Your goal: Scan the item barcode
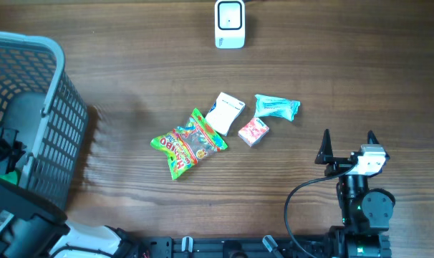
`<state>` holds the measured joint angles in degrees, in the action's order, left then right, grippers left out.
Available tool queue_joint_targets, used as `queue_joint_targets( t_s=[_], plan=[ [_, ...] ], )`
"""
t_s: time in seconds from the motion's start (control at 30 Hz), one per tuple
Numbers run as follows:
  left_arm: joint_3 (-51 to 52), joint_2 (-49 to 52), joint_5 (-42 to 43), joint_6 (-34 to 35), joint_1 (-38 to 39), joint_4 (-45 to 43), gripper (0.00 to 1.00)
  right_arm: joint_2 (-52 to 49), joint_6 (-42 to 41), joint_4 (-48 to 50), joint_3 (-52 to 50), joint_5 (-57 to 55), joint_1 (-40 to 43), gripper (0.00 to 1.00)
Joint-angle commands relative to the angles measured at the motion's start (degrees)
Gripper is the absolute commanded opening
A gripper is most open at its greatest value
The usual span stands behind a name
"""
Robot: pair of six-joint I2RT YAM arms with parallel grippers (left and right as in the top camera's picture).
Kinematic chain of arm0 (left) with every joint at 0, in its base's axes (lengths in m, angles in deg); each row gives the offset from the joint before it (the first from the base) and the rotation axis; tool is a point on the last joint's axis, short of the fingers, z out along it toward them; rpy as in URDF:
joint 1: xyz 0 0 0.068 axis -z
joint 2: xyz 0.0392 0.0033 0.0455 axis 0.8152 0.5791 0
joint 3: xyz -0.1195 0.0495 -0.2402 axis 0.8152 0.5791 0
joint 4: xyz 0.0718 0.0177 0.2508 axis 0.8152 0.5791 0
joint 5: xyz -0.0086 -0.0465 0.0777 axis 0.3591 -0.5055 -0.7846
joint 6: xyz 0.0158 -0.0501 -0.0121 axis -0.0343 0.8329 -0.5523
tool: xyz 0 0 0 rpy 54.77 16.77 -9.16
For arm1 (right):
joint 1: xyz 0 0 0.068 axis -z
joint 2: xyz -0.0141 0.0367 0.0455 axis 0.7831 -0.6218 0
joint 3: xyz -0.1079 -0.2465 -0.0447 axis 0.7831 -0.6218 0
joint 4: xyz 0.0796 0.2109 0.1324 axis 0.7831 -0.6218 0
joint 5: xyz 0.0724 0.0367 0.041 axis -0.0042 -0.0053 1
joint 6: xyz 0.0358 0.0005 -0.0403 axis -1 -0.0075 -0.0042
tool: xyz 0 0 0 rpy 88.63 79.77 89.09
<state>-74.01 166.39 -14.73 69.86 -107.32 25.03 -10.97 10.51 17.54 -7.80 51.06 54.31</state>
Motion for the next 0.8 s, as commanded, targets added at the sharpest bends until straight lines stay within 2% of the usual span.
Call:
queue_joint_targets(
  t_s=[0.0, 0.03, 0.07, 0.1, 0.13, 0.2, 0.37, 0.57, 0.77],
  plan=[
    [-0.98, -4.33, -0.13, -0.09, -1.18, -0.09, 0.04, 0.42, 0.79, 0.33, -0.07, 0.07, -0.28, 1.0],
    [-1.01, -5.33, -0.13, -0.09, -1.2, -0.09, 0.04, 0.42, 0.79, 0.33, -0.07, 0.07, -0.28, 1.0],
    [-1.01, -6.16, -0.13, -0.09, -1.2, -0.04, 0.16, 0.42, 0.79, 0.33, -0.07, 0.07, -0.28, 1.0],
    [-1.05, -7.3, -0.17, -0.09, -1.2, 0.11, 0.96, 0.42, 0.81, 0.33, -0.07, 0.07, -0.28, 1.0],
    [-1.05, -8.33, -0.59, -0.07, -1.2, 0.07, 1.0, 0.42, 0.79, 0.33, -0.07, 0.07, -0.28, 1.0],
    [-1.55, -10.56, -4.7, -0.07, -1.2, 0.92, 1.0, 0.42, 0.76, 0.33, -0.07, 0.07, -0.28, 1.0],
    [-1.27, -12.98, -26.58, -0.04, -1.2, 8.33, 1.0, 0.42, 0.79, 0.33, -0.07, 0.07, -0.28, 1.0],
    [-0.11, -12.83, -28.46, 0.42, -1.51, 8.48, 1.0, 0.42, 0.79, 0.33, -0.07, 0.07, -0.28, 1.0],
    [3.89, -8.17, -27.28, 0.55, -7.21, 6.78, 1.0, 0.42, 0.79, 0.35, -0.07, 0.07, -0.28, 1.0]
  ],
)
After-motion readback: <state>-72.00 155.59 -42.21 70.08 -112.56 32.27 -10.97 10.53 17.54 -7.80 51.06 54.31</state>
